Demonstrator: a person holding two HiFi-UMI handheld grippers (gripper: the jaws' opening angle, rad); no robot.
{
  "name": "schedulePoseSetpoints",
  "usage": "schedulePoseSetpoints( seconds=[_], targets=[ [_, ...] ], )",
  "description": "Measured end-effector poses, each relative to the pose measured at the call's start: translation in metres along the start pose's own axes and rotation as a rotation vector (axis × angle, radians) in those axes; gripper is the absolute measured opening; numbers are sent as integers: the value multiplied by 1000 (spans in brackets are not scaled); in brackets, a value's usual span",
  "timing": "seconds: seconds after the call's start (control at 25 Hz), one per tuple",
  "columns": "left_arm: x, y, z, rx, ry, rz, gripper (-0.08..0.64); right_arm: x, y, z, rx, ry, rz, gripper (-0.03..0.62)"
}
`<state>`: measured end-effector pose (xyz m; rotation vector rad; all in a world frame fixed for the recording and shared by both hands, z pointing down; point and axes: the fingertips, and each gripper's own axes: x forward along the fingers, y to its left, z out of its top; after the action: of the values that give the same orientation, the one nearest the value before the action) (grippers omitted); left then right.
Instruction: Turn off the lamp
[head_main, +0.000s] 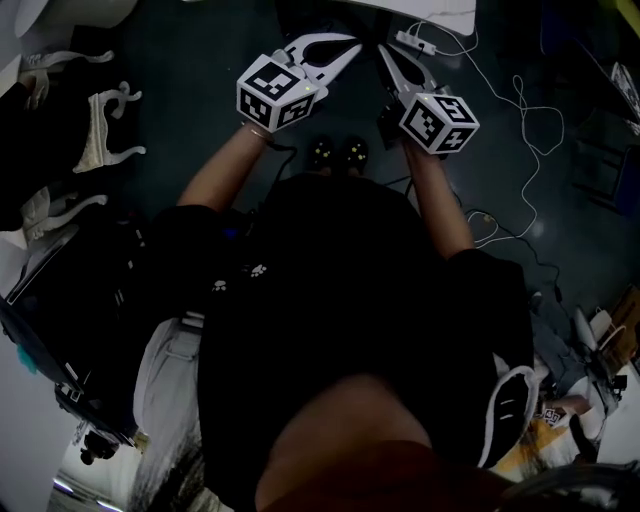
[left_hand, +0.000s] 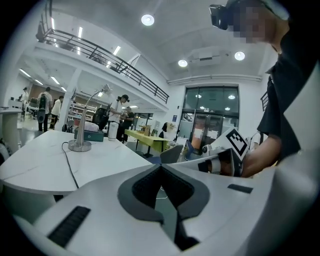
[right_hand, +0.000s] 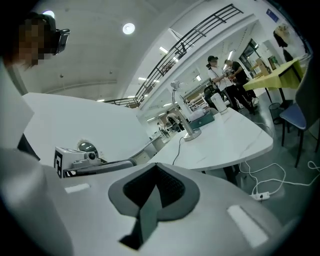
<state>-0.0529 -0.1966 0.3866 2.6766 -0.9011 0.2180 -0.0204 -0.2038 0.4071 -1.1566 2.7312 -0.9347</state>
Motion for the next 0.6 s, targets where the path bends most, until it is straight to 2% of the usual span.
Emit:
schedulePoseSetpoints(
  seconds=[0.36, 0.6],
  targets=[
    [-21, -7, 1, 38, 29, -2, 5, -8, 22, 15, -55, -8, 60, 0],
    [-35, -14, 0, 77, 90, -21, 5, -1, 31, 11, -48, 0, 95, 0]
  ],
)
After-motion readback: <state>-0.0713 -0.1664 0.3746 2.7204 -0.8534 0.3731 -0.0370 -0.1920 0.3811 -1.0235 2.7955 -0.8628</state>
